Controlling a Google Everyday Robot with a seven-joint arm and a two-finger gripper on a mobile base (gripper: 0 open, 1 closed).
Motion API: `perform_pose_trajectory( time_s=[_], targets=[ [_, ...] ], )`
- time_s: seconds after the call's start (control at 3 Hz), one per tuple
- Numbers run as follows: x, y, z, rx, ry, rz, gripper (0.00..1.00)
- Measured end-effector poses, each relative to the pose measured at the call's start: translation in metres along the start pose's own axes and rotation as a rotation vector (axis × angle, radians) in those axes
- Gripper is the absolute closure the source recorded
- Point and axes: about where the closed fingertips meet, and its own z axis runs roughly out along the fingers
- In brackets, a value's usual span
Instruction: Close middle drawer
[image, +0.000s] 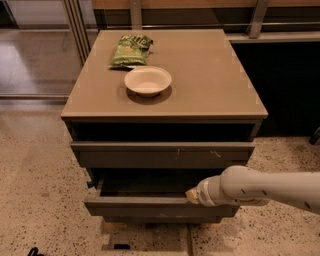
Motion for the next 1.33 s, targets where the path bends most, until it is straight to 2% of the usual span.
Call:
perform_pose_trajectory(
  time_s=[0.33,0.67,1.0,1.33],
  targets=[
    [0.031,0.024,0.003,-0.071,0.056,0.012,1.00],
    [0.068,0.034,0.011,-0.092,0.127,0.057,1.00],
    [0.102,0.023,0.025,-0.059,0.199,0.129,1.00],
    [0.110,-0.006,0.042,0.000,0.225,0.186,1.00]
  ],
)
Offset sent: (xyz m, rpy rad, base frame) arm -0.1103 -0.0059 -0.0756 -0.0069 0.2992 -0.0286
